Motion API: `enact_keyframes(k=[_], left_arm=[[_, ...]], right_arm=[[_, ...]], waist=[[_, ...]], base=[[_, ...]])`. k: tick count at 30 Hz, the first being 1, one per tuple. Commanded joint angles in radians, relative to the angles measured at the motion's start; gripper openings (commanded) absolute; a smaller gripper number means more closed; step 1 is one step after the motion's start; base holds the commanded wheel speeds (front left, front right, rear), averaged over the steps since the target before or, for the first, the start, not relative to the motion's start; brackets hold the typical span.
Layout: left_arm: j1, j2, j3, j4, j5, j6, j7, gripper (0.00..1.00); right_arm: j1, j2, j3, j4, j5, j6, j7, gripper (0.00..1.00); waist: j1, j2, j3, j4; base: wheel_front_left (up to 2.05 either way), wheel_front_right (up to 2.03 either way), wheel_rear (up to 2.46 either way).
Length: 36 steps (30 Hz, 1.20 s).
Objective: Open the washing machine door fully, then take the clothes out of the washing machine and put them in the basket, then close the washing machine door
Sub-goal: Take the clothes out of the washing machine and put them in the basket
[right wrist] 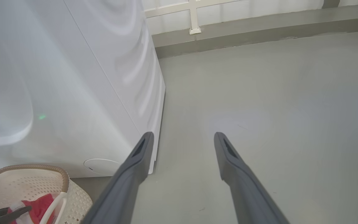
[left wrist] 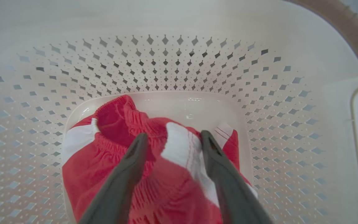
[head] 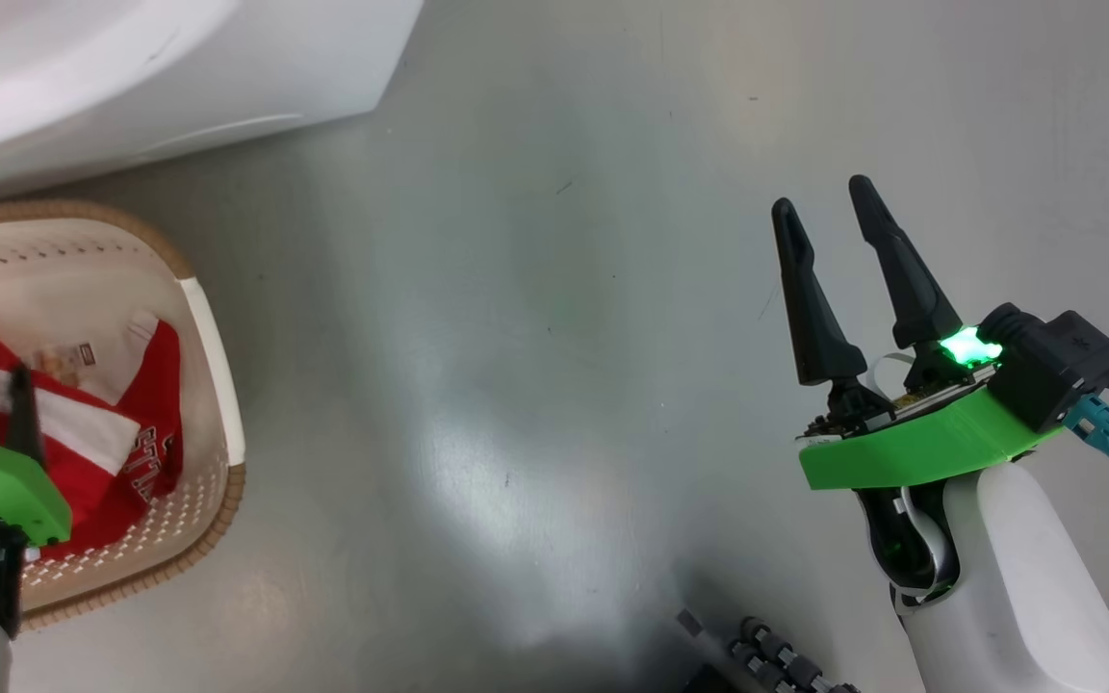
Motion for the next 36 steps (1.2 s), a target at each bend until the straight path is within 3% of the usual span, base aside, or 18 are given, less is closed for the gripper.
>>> enact_keyframes(k=[1, 13, 36], left_arm=[[0.022, 0.038, 0.029, -0.001, -0.007, -0.003, -0.006, 1.0], [0.071, -0.009, 0.103, -0.039, -0.031, -0.003, -0.006, 1.0], [0.259, -0.096, 0.13, -0.352, -0.051, -0.003, -0.006, 1.0]], right_arm=[[0.02, 0.001, 0.014, -0.018, -0.004, 0.002, -0.005, 1.0], [0.04, 0.001, 0.0, 0.005, -0.026, 0.002, -0.005, 1.0], [0.136, 0.001, -0.036, 0.072, -0.103, 0.002, -0.005, 1.0]], waist=[[0.0, -0.0001, -0.008, 0.002], [0.0, -0.0001, -0.094, 0.039], [0.0, -0.0001, -0.375, 0.132]], base=[[0.0, 0.0, 0.0], [0.0, 0.0, 0.0], [0.0, 0.0, 0.0]])
